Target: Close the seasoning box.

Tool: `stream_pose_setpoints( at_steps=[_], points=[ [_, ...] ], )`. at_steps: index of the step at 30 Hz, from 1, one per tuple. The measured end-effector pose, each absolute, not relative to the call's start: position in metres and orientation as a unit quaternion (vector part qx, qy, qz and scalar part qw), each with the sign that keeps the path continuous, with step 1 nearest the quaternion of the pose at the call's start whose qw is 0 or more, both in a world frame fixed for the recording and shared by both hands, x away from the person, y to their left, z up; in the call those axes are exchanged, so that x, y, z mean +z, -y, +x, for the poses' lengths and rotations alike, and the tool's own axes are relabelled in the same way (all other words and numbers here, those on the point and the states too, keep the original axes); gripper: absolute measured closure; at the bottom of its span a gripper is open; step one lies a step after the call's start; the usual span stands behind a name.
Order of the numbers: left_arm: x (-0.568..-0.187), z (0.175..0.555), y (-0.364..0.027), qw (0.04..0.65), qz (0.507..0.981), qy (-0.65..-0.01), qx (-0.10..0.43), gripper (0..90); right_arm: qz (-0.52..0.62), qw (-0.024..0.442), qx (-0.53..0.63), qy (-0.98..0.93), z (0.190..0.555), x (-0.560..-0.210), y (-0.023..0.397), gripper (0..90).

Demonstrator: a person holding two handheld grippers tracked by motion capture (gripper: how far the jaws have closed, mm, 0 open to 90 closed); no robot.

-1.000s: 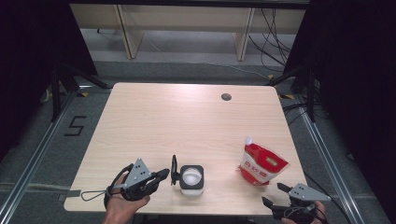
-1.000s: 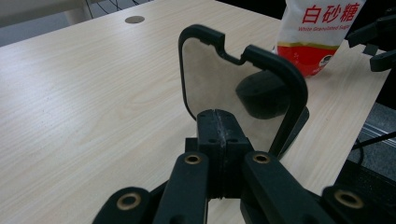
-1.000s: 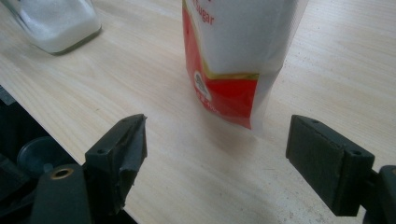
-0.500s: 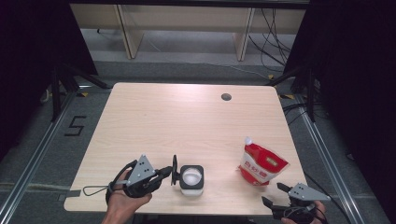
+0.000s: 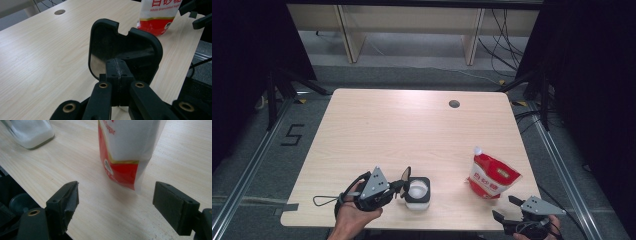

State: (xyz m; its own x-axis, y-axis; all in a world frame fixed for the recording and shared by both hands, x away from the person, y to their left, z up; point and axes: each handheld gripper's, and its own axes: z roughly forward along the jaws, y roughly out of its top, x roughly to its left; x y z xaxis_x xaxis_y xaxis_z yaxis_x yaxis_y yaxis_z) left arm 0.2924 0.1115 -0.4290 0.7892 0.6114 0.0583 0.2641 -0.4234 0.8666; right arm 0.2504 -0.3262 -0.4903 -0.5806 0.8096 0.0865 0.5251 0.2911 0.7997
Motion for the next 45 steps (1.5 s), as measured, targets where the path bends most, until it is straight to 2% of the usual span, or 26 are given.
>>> stream_pose_setpoints(
  at_steps=[32, 34, 35, 37, 40, 45],
  points=[
    [-0.443, 0.300, -0.091, 0.454, 0.842, -0.252, 0.147, 88.5, 0.405, 0.177, 0.421, -0.792, 0.253, -0.491, 0.327, 22.1],
    [-0.442, 0.300, -0.092, 0.460, 0.840, -0.251, 0.144, 85.5, 0.404, 0.178, 0.421, -0.792, 0.253, -0.491, 0.327, 22.1],
    [-0.442, 0.299, -0.092, 0.464, 0.834, -0.261, 0.143, 82.5, 0.402, 0.190, 0.418, -0.793, 0.253, -0.491, 0.328, 22.1],
    [-0.440, 0.299, -0.093, 0.474, 0.830, -0.264, 0.132, 74.8, 0.406, 0.175, 0.422, -0.792, 0.253, -0.491, 0.326, 22.1],
    [-0.439, 0.297, -0.096, 0.495, 0.816, -0.272, 0.122, 64.7, 0.406, 0.174, 0.423, -0.791, 0.253, -0.491, 0.326, 22.1],
    [-0.437, 0.292, -0.106, 0.496, 0.811, -0.287, 0.119, 51.5, 0.406, 0.180, 0.418, -0.793, 0.253, -0.491, 0.326, 22.1]
  ],
)
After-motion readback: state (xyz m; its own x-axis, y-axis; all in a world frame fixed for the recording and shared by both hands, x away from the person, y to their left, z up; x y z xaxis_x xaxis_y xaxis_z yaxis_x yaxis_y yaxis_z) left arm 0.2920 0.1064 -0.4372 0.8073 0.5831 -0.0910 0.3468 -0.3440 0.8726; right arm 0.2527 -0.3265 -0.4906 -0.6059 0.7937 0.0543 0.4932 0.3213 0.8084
